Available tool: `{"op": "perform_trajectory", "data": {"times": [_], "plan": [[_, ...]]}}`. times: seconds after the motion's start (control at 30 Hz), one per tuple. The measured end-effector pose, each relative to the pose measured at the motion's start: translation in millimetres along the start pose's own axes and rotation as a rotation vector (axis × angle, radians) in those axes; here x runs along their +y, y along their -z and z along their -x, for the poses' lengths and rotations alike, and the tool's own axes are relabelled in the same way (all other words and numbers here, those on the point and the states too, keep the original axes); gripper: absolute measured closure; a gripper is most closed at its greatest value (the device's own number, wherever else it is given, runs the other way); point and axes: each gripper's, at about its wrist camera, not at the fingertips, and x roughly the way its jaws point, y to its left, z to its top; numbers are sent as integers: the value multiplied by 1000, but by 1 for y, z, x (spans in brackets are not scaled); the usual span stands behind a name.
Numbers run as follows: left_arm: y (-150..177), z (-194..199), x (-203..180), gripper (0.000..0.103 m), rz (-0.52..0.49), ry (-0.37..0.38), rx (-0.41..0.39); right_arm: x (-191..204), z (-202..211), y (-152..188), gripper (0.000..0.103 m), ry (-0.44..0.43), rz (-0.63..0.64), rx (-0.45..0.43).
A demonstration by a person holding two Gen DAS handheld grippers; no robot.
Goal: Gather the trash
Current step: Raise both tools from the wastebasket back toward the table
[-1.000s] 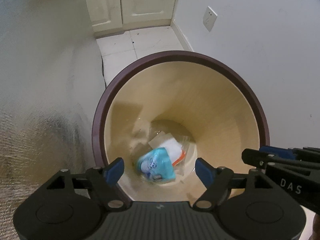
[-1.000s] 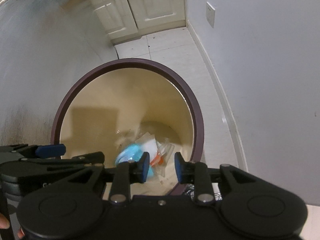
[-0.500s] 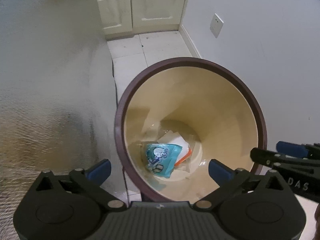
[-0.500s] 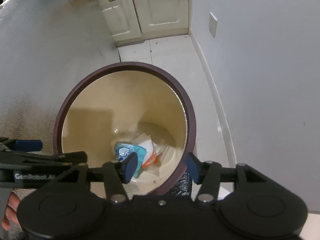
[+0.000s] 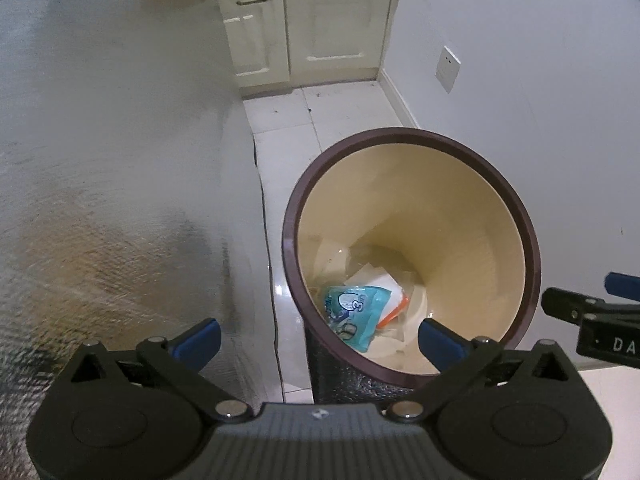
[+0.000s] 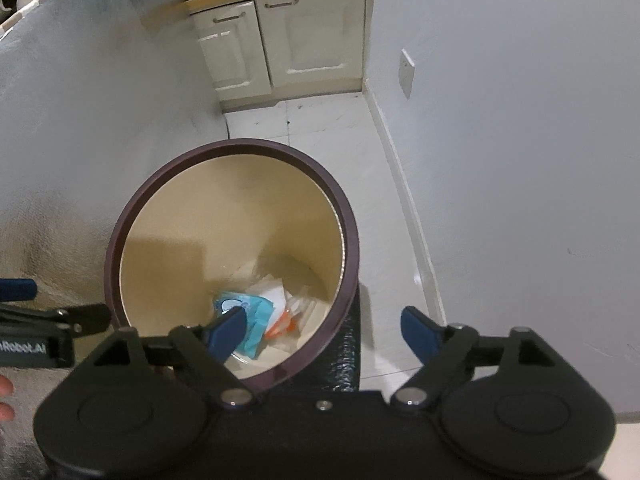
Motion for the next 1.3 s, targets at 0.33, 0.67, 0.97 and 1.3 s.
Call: {"op": "perform_trajectory", "data": {"times": [0.33, 0.67, 0.97, 1.3], "plan": [[18, 24, -3, 0, -19, -5, -40, -8, 26, 17, 0, 27, -12, -48], [32, 66, -8, 0, -18, 36, -115, -18, 67, 37, 0, 67, -35, -108], [43, 115, -12, 0, -32, 71, -197, -17, 116, 47, 0, 100, -57, -178], [58, 172, -1, 0, -41, 75, -329, -10, 182, 56, 0, 118, -46, -300]]}}
